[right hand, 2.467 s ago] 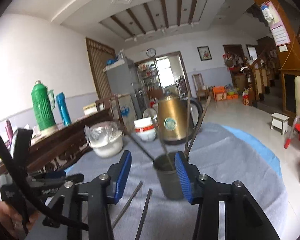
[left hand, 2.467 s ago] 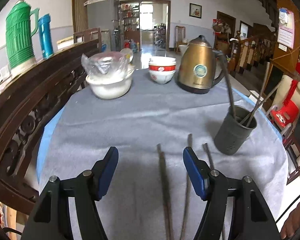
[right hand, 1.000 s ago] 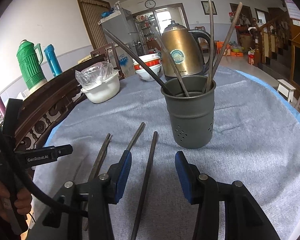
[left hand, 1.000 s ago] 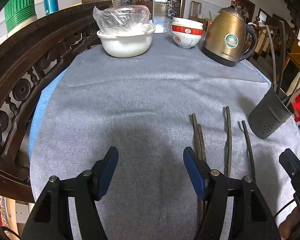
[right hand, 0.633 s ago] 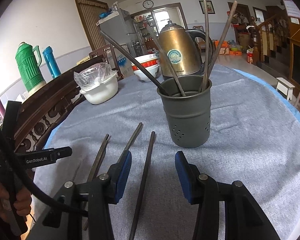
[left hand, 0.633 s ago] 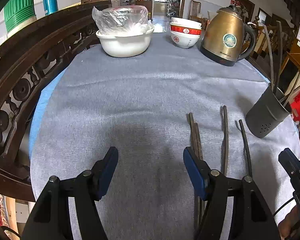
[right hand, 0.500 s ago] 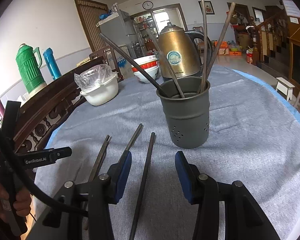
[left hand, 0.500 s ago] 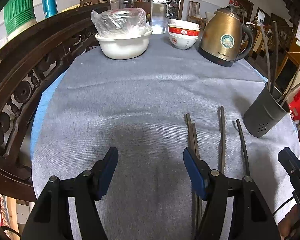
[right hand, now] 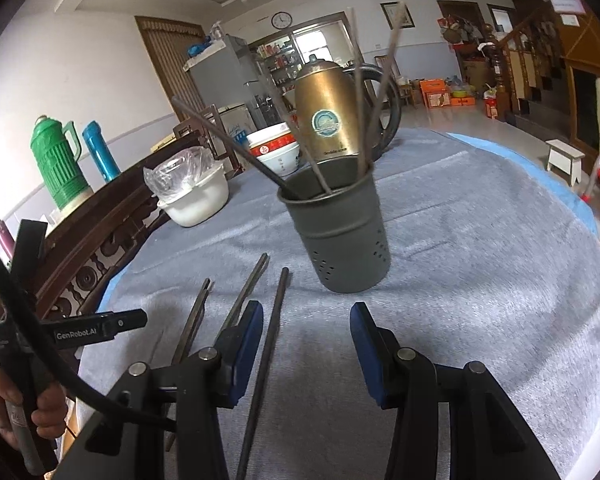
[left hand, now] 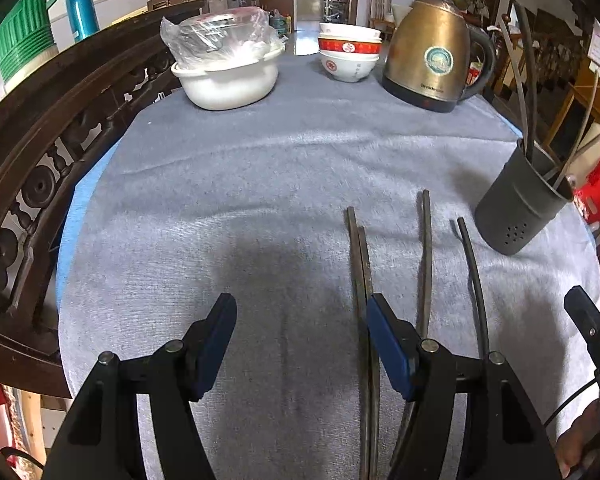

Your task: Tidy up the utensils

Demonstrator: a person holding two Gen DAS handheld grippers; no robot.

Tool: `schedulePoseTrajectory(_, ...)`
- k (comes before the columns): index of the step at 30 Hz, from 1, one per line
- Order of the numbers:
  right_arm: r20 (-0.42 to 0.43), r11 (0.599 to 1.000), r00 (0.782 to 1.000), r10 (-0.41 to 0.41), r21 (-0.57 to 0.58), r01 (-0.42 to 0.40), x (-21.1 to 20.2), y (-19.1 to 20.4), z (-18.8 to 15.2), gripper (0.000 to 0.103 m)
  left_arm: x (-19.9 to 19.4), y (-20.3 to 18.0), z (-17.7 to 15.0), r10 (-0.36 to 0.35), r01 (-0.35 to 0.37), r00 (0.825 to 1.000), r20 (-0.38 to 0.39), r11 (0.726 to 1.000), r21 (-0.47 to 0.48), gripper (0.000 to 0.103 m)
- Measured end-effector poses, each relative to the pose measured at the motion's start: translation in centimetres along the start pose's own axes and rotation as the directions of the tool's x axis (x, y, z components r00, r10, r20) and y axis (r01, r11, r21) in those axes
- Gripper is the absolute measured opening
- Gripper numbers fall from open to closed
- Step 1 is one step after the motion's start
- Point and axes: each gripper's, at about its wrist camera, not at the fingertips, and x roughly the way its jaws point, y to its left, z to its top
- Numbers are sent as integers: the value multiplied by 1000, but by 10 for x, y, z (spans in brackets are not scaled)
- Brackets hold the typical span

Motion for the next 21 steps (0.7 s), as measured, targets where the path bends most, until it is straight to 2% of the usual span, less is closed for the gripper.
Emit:
schedulePoseTrajectory(5,-51,999,998,30,28,-29,9,-7,-8,49,1,-8,-3,29,-29,1000,-2,999,12,68)
schedulePoseTrajectory(10,-102,999,994,42,2,-42,15,0,-15,49,2,-17,-3,44,-43,999,-10,999,30,68)
schedulePoseTrajectory(15,-115,998,992,59,14,-58,13,1,-19,49,-1,-22,-4,30,-29,1000,-7,999,43,68)
schedulePoseTrajectory(21,-131,999,991,36,9,-35,16,4,-22,49,1,-11,-8,10,-10,1000,-10,1000,18,68)
